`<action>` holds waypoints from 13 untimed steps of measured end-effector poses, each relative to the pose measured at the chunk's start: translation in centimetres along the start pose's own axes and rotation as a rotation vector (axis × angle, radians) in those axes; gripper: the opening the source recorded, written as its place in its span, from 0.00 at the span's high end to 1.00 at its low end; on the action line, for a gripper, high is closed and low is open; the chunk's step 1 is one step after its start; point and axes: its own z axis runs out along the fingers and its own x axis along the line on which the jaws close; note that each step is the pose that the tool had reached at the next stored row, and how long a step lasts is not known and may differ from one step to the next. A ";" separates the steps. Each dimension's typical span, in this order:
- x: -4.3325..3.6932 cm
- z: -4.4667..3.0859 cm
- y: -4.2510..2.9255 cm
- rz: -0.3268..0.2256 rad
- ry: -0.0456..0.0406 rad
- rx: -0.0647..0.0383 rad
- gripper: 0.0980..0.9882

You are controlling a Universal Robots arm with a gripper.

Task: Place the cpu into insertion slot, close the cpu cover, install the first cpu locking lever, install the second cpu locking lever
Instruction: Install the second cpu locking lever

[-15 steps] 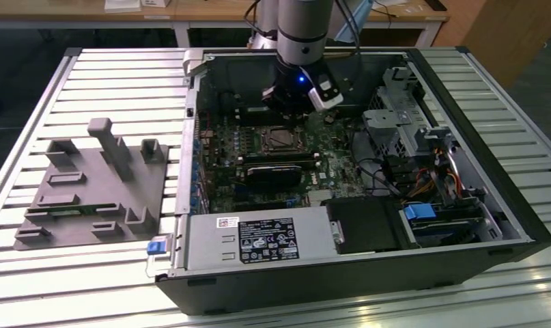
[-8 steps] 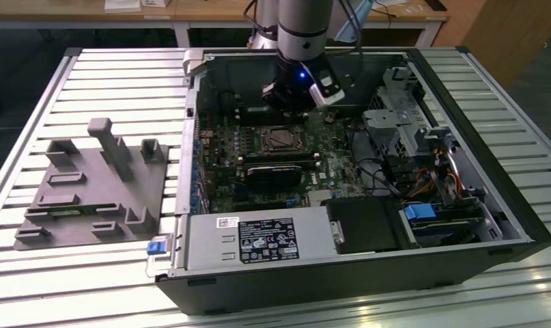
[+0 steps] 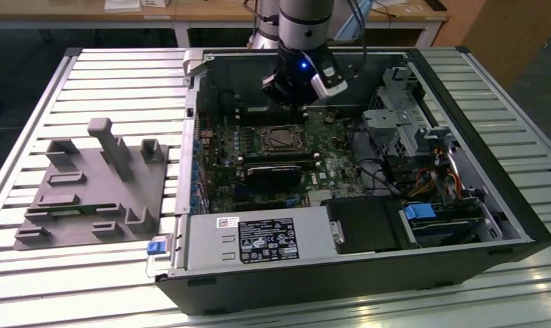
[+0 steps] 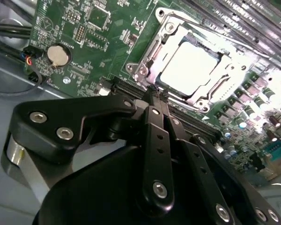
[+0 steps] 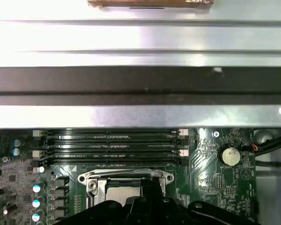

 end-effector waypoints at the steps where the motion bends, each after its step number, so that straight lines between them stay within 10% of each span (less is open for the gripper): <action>1: -0.01 -0.02 -0.23 0.000 0.0002 0.000 0.98; 13: -0.11 -0.29 -3.50 0.001 0.0147 0.000 0.98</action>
